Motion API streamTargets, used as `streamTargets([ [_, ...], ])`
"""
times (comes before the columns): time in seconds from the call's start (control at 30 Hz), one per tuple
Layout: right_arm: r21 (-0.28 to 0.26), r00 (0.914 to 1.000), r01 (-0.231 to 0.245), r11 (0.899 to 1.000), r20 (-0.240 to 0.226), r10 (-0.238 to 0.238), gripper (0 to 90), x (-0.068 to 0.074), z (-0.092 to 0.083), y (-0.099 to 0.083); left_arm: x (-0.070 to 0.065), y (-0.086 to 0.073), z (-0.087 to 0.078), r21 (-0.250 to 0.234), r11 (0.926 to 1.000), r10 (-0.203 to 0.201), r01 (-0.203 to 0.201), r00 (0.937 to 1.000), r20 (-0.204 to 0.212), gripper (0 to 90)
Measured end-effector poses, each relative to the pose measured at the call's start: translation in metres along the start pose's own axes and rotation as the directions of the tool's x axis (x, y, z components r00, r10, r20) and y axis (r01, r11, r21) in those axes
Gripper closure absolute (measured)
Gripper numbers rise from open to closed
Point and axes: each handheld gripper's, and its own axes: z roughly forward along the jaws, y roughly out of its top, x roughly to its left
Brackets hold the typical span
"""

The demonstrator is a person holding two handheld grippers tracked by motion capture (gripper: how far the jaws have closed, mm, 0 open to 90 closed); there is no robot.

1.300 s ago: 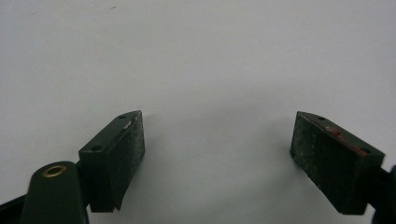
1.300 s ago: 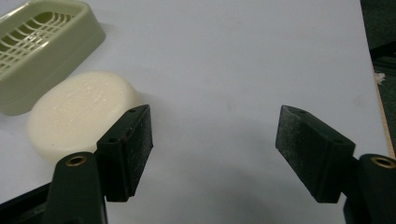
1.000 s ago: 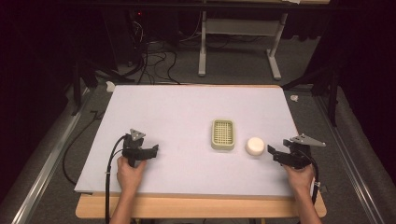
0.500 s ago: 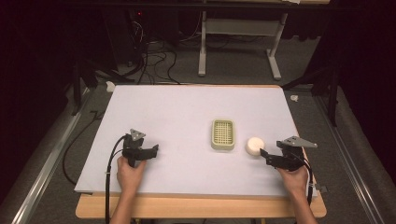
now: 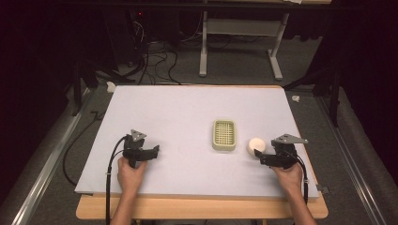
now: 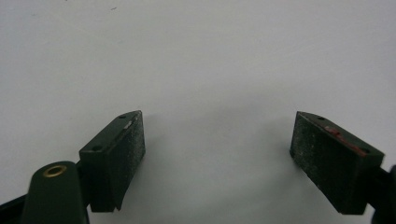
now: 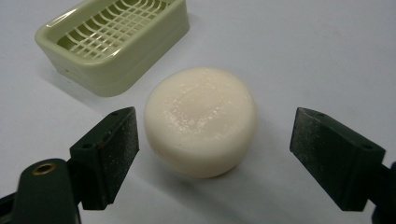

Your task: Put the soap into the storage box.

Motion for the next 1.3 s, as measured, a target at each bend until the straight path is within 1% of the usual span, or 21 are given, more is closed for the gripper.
streamTargets([
  [0.03, 0.007, 1.0, 0.009, 1.0, 0.0, -0.009, 15.3, 0.001, 0.002, 0.001, 0.0, 0.0, 0.0, 0.0, 1.0, 0.001, -0.001, 1.0, 0.0, 18.4],
  [0.1, 0.01, 1.0, 0.009, 1.0, 0.0, -0.009, 15.2, 0.003, 0.003, 0.001, 0.0, 0.0, 0.0, 0.0, 1.0, 0.0, 0.0, 1.0, 0.0, 18.4],
  [0.17, 0.022, 0.9997, 0.024, 0.999, -0.002, -0.024, 14.8, 0.004, 0.006, 0.004, 0.0, 0.0, 0.0, -0.001, 1.0, 0.0, 0.0, 1.0, 0.001, 18.4],
  [0.3, 0.031, 0.9994, 0.033, 0.999, 0.005, -0.033, 14.6, 0.007, 0.01, 0.006, 0.0, 0.0, 0.0, 0.002, 1.0, 0.001, -0.001, 1.0, 0.001, 18.4],
  [0.5, 0.071, 0.9984, 0.05, 0.996, 0.022, -0.051, 14.6, 0.01, 0.021, 0.009, 0.0, 0.0, 0.0, 0.002, 1.0, 0.001, -0.001, 1.0, 0.001, 18.4],
  [0.73, 0.09, 0.9987, 0.042, 0.995, 0.026, -0.045, 15.1, 0.012, 0.028, 0.01, 0.0, 0.0, 0.0, 0.0, 1.0, 0.003, -0.003, 1.0, 0.001, 18.4],
  [0.8, 0.094, 0.9987, 0.04, 0.995, 0.028, -0.043, 16.7, 0.012, 0.03, 0.01, 0.0, 0.0, 0.0, 0.003, 1.0, 0.003, -0.003, 1.0, 0.001, 18.4],
  [1.0, 0.095, 0.9991, 0.026, 0.995, 0.032, -0.03, 19.5, 0.012, 0.032, 0.01, 0.0, 0.0, 0.0, -0.001, 1.0, 0.003, -0.003, 1.0, 0.0, 18.4],
  [1.3, 0.089, 0.9986, 0.031, 0.996, 0.041, -0.035, 23.4, 0.012, 0.033, 0.01, 0.0, 0.0, 0.0, -0.001, 1.0, 0.004, -0.004, 1.0, 0.0, 18.4],
])
